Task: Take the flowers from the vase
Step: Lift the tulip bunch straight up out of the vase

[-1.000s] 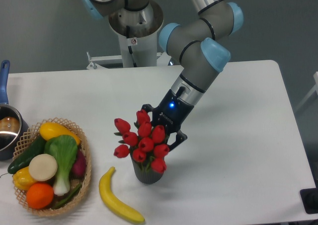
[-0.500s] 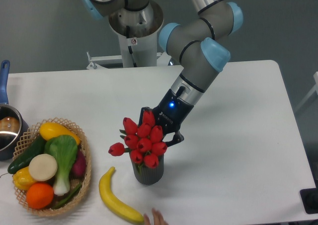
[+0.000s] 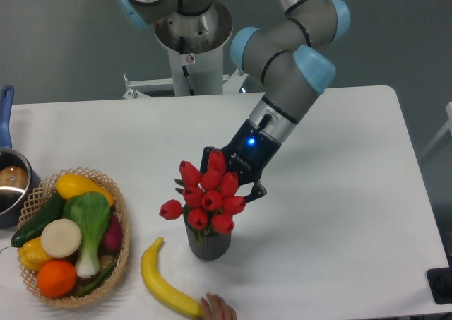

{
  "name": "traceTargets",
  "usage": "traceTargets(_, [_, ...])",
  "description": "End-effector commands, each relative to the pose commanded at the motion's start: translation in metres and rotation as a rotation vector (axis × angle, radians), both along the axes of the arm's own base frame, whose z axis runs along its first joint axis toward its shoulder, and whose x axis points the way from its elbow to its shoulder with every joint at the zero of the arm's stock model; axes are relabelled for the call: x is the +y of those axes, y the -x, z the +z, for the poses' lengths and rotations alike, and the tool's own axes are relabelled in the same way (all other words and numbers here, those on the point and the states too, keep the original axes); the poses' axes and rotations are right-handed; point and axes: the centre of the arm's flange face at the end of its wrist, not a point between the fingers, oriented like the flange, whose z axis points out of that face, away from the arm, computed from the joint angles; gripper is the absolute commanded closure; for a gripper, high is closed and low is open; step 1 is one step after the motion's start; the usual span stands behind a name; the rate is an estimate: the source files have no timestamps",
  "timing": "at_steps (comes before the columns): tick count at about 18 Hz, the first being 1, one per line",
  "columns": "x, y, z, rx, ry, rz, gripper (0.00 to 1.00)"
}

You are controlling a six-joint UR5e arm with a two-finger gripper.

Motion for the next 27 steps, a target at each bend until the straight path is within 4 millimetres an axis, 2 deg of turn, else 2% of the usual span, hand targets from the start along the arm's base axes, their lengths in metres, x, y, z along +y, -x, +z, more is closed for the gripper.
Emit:
traceTargets(2, [-0.008,0.007,0.012,0.007,-0.008,0.025,0.68])
traceTargets(8, [-0.021,0.010,0.042,0.004,-0.023,0.079,0.68])
traceTargets(14, [-0.033,0.016,0.071,-0.073,-0.089,0.127,0.68])
traceTargets(18, [-0.038,0.014,0.092,-0.105,-0.120,0.147,0.68])
traceTargets(23, [-0.038,0.008,0.109,-0.146,-0.128,0.169,0.68])
traceTargets(27, [-0.039,0.012,0.124,-0.146,-0.143,0.178,0.68])
